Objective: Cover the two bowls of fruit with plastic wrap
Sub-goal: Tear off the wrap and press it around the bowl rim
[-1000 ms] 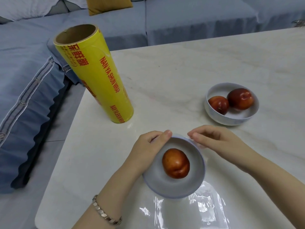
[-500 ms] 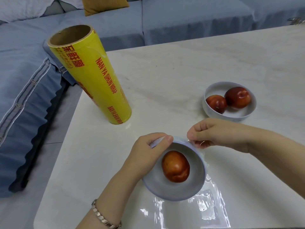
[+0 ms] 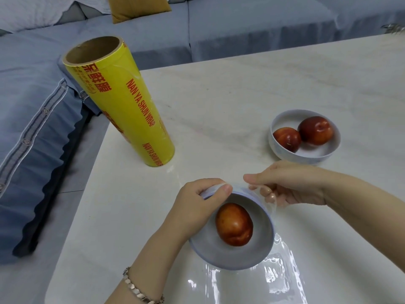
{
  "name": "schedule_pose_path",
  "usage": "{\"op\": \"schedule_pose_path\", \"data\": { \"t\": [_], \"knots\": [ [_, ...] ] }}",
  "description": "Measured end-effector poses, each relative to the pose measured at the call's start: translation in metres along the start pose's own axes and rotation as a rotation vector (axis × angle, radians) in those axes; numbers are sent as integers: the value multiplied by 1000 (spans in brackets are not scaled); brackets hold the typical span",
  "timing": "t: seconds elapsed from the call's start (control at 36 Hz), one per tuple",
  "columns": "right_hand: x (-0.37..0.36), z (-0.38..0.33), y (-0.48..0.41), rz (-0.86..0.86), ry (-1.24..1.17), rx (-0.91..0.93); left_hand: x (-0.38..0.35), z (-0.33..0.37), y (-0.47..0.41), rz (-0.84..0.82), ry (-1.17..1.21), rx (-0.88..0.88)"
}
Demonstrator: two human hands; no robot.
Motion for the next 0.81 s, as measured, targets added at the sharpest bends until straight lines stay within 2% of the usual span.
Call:
{"op": "schedule_pose_path", "data": {
  "t": [0.08,0.14,0.28,0.36,0.47,0.81],
  "knots": [
    [1,1,-1,-27,-28,-35,0,-1,0,-2,-9,4],
    [3,-2,-4,8,-99,24,0,-2,-1,-5,-9,5],
    [5,-19,-1,254,-214,329,4,-2,0,13,14,22],
    [5,-22,-1,403,-205,419,7,-4,1,59,0,27],
    [-3,-21,-11,468,-103,386,10,-4,2,80,-7,14],
    [-9,-4,-25,322,-152,204,14,-10,5,136,40,-7]
  ]
}}
Point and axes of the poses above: each hand's wrist, its own y-axis away from the middle knuckle, its own x-axis out of the back of the hand, z = x × y, the point moved 8 cm from there along -y, towards the middle knuckle, and after that the axes turned 10 degrees about -x, right-handed, at the moved point
